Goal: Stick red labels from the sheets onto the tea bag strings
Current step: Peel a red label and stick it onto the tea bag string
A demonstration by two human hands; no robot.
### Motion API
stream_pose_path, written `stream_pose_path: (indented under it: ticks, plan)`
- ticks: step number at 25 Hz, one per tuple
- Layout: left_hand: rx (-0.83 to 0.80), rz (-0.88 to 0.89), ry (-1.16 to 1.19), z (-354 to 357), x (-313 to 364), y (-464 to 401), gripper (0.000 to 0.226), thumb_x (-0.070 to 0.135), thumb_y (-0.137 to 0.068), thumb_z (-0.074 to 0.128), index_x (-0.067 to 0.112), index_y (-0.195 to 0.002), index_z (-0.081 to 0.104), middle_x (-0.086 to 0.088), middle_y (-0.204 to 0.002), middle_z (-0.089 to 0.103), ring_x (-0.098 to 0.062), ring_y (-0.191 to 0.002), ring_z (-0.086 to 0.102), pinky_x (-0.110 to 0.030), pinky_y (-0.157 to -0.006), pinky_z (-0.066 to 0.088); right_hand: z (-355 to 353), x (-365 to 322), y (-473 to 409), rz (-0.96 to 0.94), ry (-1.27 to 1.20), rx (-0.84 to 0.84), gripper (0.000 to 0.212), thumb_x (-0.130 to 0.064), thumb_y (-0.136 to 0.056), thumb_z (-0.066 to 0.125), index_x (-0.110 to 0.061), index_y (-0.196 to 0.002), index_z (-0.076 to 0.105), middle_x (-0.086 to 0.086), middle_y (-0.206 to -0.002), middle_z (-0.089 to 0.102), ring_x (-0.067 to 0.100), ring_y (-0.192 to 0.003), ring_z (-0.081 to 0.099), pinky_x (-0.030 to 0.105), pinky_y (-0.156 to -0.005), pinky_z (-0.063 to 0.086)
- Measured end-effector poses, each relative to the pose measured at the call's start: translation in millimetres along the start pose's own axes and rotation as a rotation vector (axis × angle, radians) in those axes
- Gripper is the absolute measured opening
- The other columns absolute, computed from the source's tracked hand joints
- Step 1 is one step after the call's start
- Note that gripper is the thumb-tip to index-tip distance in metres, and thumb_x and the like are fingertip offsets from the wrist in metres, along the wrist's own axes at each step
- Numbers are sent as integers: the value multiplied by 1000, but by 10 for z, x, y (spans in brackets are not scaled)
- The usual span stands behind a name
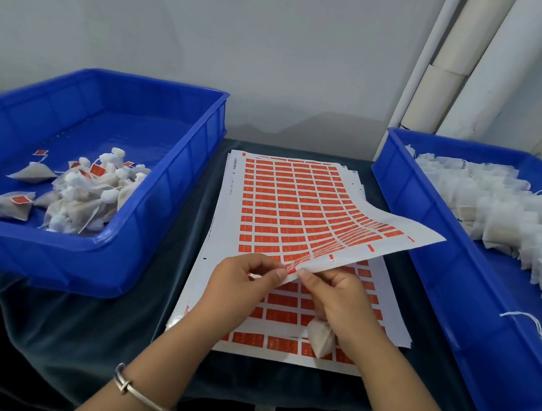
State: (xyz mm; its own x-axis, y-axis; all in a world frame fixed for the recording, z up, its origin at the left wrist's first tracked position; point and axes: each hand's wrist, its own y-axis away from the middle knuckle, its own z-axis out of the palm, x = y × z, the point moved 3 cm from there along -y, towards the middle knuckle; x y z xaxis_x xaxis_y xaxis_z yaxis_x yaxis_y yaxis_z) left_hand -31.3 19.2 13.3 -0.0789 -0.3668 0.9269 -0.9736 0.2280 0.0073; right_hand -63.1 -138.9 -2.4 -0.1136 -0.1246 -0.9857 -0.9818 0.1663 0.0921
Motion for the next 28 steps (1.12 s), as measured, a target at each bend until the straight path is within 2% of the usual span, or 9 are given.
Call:
stream_pose_path:
  ticks: [4,8,12,14,16,19,21,24,28]
  plan:
    - [87,154,-143,6,25,122,14,36,-76,72,45,-78,61,33,-77,58,7,-78,58,-4,-62,42,-9,-31,21,22,-19,-54,14,-39,-81,66,-33,-92,73,-20,-67,67,-9,-51,55,16,-57,37]
    - [158,254,-231,18,37,143,21,34,-79,69,32,-100,70,35,-86,52,11,-78,54,-2,-73,38,-30,-44,7,8,29,-65,10,-35,-82,68,-38,-90,73,-17,-93,72,2,-82,64,25,-74,48]
    - [176,334,-258,39,35,155,30,32,-79,69,27,-109,70,24,-96,59,14,-79,51,-3,-78,37,-12,-51,5,-7,69,-68,8,-35,-85,65,-37,-92,69,-22,-84,70,-1,-75,62,18,-66,45]
    - [182,351,-278,47,36,150,30,32,-80,69,26,-109,70,22,-97,61,16,-79,50,0,-76,35,13,-41,10,-18,36,-91,11,-33,-87,62,-34,-96,68,-24,-71,67,-8,-62,58,12,-57,41]
    - [182,339,-285,46,30,145,29,34,-80,68,27,-109,70,26,-94,58,19,-77,50,3,-70,34,34,-36,17,-32,2,-88,12,-30,-88,62,-33,-97,68,-24,-69,66,-10,-58,57,11,-55,41]
    - [166,310,-300,38,22,127,27,36,-81,66,28,-106,71,31,-89,53,20,-76,48,5,-65,33,47,-28,25,-67,25,-26,11,-30,-85,64,-41,-89,66,-30,-87,68,-10,-80,62,10,-67,46]
    - [143,291,-330,44,16,107,25,36,-82,65,29,-105,71,31,-88,52,18,-77,47,3,-68,31,50,-54,45,-127,109,15,15,-31,-83,66,-45,-83,63,-39,-89,64,-16,-91,57,4,-68,46]
    - [55,266,-325,54,33,72,21,42,-82,65,33,-100,69,33,-84,53,13,-78,51,-1,-70,35,13,-51,46,-158,171,68,14,-30,-82,68,-43,-84,63,-31,-86,66,-9,-91,60,5,-70,44]
    - [-16,238,-350,-10,87,-8,15,43,-81,66,34,-92,70,34,-73,51,8,-75,54,-6,-65,36,3,-61,61,-170,261,36,12,-32,-84,65,-42,-91,62,-28,-92,63,-4,-93,59,9,-73,41]
